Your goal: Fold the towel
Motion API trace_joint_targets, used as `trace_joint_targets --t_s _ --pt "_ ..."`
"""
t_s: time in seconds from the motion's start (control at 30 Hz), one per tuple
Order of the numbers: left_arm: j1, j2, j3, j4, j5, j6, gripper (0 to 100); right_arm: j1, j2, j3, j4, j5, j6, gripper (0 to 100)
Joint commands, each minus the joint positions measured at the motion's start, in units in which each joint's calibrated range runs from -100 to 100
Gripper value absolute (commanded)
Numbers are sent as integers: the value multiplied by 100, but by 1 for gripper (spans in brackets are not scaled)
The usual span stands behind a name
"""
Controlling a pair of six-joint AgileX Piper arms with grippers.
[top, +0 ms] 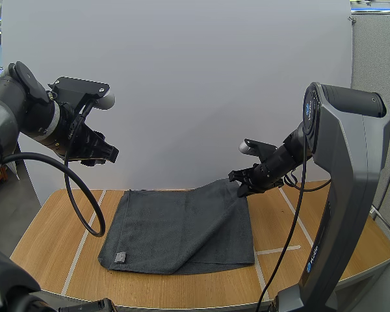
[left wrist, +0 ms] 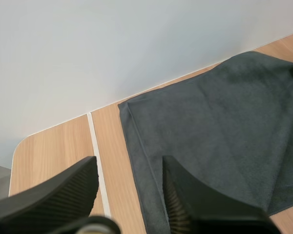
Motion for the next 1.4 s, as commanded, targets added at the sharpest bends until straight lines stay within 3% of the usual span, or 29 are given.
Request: trace_joint_targets --t_s 0.0,0.3,0.67,0.73,0.8,0.83,0.9,1.13,1.37 --pt "-7 -51 28 -106 -258 -22 67 -105 -183 -64 -690 -248 216 0" --pt "-7 -51 28 -106 -578 -22 67 -356 -166 -64 -928 -633 88 0" --pt "-7 -51 28 -5 -580 -22 67 -366 -160 -64 -886 -258 88 0" --pt "-7 -51 28 54 -580 -10 67 -366 -160 -64 -895 -139 121 16" --pt "-7 -51 28 65 -580 59 67 -366 -160 -64 -882 -101 121 48" --pt "-7 -51 28 65 -580 59 67 -366 -160 -64 -850 -101 121 70" --pt "-7 -51 28 65 -616 59 67 -366 -160 -64 -796 -101 121 100" --pt "-7 -51 28 65 -1204 59 67 -366 -462 -64 -720 -101 121 100" --pt "-7 -27 28 688 -2041 59 67 -366 -1535 -64 -649 465 121 100"
